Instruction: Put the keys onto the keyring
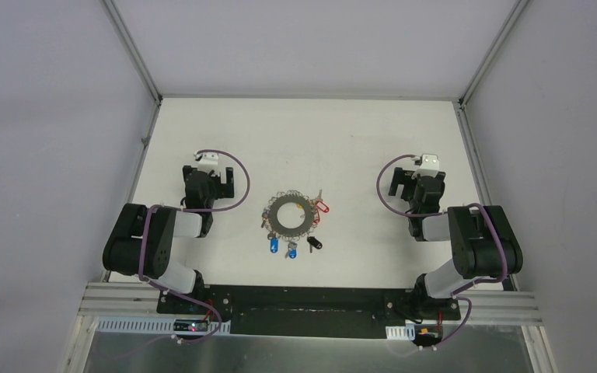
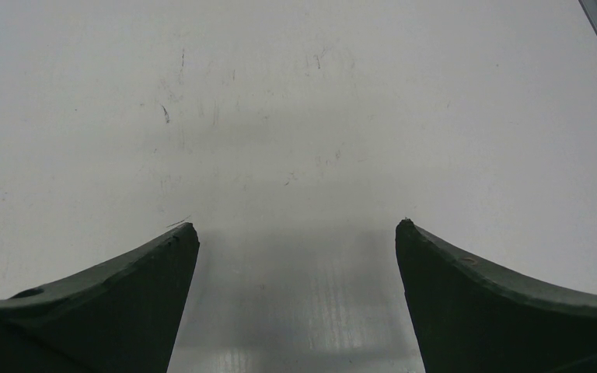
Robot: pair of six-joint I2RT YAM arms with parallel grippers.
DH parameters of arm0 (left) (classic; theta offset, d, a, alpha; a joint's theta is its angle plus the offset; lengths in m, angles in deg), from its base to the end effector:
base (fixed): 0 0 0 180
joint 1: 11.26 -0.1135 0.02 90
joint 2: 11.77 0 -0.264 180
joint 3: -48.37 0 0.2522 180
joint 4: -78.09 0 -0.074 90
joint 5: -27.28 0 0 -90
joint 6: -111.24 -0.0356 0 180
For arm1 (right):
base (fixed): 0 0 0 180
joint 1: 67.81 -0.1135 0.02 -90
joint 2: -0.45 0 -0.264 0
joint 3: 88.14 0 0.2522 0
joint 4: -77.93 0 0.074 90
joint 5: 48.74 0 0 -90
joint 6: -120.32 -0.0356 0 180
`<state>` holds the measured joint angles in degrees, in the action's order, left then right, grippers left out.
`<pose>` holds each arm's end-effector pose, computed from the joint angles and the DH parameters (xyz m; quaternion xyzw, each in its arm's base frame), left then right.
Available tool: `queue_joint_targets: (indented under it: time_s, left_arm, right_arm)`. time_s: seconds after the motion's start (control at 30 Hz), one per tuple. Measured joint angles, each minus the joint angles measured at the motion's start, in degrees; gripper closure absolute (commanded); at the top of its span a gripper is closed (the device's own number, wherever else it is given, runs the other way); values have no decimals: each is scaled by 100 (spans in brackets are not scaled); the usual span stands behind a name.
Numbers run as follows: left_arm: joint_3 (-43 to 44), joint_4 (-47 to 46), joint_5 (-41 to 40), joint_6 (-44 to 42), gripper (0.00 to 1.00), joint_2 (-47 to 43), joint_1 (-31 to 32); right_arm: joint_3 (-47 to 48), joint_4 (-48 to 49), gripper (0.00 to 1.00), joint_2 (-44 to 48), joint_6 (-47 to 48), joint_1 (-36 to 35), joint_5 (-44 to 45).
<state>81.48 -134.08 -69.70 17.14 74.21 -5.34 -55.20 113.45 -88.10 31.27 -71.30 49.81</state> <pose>0.2551 -0.0221 0.1371 0.0372 0.8210 0.0411 0.5682 0.2582 0.0104 0.1318 0.0110 0.8184 -0.0484 0.5726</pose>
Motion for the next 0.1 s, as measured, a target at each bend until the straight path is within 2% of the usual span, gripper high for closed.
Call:
queue_joint_targets:
  time_s: [0.1]
  left_arm:
    - [0, 0, 0, 0, 1, 0, 0]
  right_arm:
    - [0, 0, 0, 0, 0, 0, 0]
